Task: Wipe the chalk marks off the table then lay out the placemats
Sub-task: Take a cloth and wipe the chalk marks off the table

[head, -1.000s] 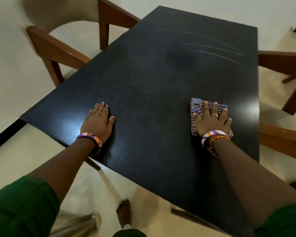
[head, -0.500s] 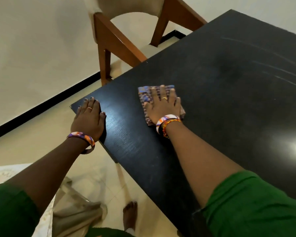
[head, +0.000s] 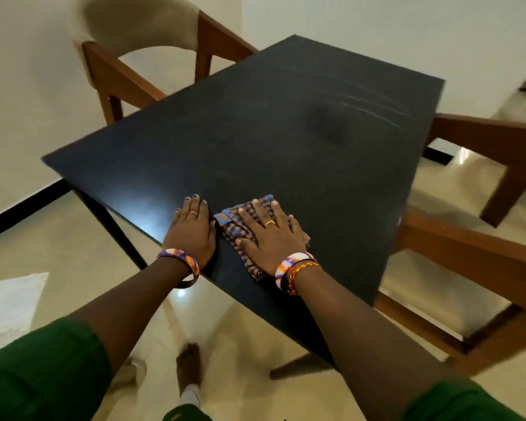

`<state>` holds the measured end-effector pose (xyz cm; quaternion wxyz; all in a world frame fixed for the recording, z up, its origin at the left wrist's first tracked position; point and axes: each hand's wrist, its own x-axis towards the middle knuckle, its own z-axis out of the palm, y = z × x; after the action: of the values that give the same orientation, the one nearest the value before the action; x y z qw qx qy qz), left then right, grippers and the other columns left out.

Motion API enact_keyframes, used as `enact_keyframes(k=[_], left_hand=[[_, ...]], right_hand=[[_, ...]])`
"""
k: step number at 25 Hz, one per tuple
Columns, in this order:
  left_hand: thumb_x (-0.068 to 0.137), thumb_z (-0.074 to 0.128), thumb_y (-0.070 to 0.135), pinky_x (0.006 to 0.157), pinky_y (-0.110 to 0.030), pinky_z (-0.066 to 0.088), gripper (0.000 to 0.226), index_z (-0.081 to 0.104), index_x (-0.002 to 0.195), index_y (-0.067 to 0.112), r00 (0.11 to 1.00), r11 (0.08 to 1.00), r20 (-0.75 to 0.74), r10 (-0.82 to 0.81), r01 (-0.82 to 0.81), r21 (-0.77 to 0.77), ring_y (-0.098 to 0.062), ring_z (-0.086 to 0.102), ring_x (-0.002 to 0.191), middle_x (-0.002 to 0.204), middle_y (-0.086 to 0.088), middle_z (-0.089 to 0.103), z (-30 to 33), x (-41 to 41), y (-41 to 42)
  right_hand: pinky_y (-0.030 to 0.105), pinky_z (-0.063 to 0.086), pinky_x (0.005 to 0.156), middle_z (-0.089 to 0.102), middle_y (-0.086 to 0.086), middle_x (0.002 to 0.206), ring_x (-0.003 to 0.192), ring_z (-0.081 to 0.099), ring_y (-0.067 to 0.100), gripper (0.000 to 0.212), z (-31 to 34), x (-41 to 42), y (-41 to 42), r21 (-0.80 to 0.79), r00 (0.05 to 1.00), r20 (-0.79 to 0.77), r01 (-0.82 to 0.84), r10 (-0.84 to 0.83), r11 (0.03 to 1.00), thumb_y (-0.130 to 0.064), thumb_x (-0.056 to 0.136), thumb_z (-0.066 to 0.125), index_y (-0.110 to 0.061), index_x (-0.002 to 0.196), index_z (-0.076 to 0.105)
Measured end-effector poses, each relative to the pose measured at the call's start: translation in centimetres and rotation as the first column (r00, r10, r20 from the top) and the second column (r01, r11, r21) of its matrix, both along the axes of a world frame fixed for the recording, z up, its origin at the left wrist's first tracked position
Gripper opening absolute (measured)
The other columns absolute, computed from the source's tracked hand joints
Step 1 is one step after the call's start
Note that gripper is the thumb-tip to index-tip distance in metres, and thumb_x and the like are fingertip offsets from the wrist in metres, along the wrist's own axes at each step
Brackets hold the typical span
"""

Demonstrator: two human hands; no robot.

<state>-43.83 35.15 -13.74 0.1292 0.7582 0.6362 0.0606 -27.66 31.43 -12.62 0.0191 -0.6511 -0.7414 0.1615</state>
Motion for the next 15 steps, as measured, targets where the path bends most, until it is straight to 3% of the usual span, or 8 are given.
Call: enact_keyframes(k=[6,10,15], left_hand=[[0.100,0.028,0.032,0.119,-0.033,0.001,0.059,0.005,0.149,0.008,0.964,0.963,-0.016,-0.264,0.263,-0.053,-0.022,-0.002,0.147,0.159,-0.010,-0.001,0.0,12.6,-9.4],[0.099,0.032,0.035,0.119,-0.035,0.001,0.064,0.005,0.149,0.006,0.966,0.966,-0.047,-0.252,0.249,-0.064,-0.023,-0.003,0.147,0.158,-0.011,-0.002,-0.1,14.6,-10.4],[0.100,0.028,0.026,0.119,-0.034,0.001,0.057,0.006,0.149,0.005,0.980,0.980,-0.036,-0.195,0.193,-0.043,-0.023,-0.003,0.147,0.158,-0.011,0.000,0.2,16.9,-9.2]], right_hand=[[0.052,0.000,0.115,-0.007,-0.009,0.159,0.146,-0.012,0.023,0.057,0.3,10.0,-13.2,-0.046,0.976,-0.018,0.216,-0.217,0.975,-0.050,0.097,0.027,-0.040,0.147,0.003],[0.049,0.001,0.116,-0.005,-0.009,0.159,0.145,-0.013,0.023,0.056,0.2,11.6,-14.1,-0.048,0.967,-0.132,0.213,-0.217,0.976,-0.045,0.098,0.031,-0.037,0.148,0.007],[0.048,-0.010,0.115,-0.004,-0.007,0.159,0.145,-0.015,0.025,0.054,-0.3,14.2,-11.5,-0.026,0.971,-0.147,0.189,-0.190,0.982,-0.040,0.099,0.030,-0.034,0.149,0.010]])
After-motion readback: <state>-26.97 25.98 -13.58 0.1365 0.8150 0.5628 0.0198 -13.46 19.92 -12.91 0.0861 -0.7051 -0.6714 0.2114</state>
